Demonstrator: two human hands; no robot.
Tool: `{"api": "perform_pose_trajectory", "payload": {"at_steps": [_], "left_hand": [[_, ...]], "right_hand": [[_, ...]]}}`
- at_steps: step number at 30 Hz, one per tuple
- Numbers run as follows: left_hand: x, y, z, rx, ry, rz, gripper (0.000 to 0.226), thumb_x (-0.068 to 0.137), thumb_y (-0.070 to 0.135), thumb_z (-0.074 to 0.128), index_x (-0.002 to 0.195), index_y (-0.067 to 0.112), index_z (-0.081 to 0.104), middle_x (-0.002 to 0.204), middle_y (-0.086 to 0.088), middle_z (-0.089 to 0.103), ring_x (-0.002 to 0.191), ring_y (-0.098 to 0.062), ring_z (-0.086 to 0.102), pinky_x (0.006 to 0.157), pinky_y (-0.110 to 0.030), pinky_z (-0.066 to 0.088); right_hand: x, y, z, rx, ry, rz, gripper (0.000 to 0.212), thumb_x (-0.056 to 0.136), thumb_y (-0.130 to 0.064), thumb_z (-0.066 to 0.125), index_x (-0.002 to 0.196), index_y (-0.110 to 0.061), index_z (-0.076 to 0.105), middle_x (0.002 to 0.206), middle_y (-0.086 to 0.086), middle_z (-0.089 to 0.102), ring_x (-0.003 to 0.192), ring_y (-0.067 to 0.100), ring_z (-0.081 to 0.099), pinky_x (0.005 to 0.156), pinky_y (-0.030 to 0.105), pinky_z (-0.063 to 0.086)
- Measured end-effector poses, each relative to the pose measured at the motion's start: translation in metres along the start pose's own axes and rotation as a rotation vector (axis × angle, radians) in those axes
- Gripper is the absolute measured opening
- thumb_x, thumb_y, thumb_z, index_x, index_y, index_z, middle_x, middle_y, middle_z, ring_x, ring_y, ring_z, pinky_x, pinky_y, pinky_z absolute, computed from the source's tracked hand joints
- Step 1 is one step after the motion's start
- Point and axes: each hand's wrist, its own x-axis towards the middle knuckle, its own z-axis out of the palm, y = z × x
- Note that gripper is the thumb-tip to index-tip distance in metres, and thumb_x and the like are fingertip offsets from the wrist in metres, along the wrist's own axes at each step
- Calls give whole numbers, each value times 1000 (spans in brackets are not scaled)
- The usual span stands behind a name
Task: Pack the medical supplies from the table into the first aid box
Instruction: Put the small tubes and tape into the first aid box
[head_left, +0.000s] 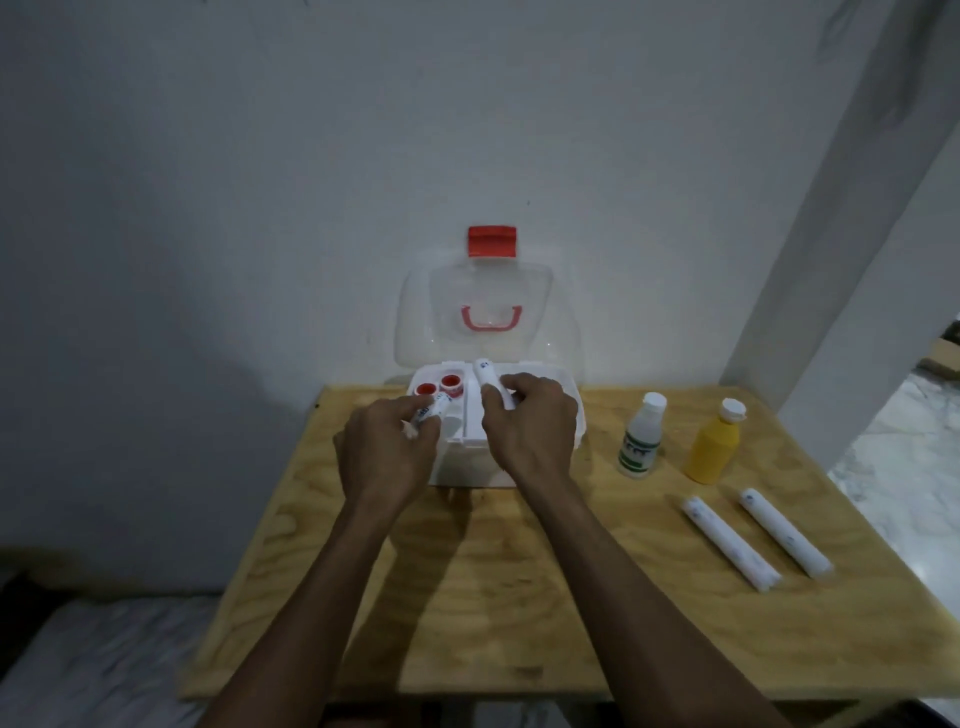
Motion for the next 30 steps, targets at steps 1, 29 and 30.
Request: {"api": "perform_pose_trajectory", "payload": {"at_steps": [1,29,30], "left_hand": [[3,-1,3,6,-2,-2,30,84,30,73,113,22,73,111,-3,74,91,-19,68,88,-41,55],[27,-15,23,185,-76,-7,27,85,38,70,106,23,76,105,-4,75,94,-21,64,85,-38,46],[26,-14,23,179,-74,-5,28,85,38,70,107,22,76,106,-4,75,93,-21,64,85,-39,48]], "right_hand": [[4,-2,6,-5,-3,20,36,91,-38,62,119,-15,69,117,1,71,101,15,66,79,18,40],[19,9,38,-316,-108,-20,29,89,-40,64,109,-19,71,114,1,68,102,20,60,86,38,54],[20,9,37,-305,-114,-23,29,89,-39,65,109,-20,71,115,1,68,102,19,61,86,37,54]]}}
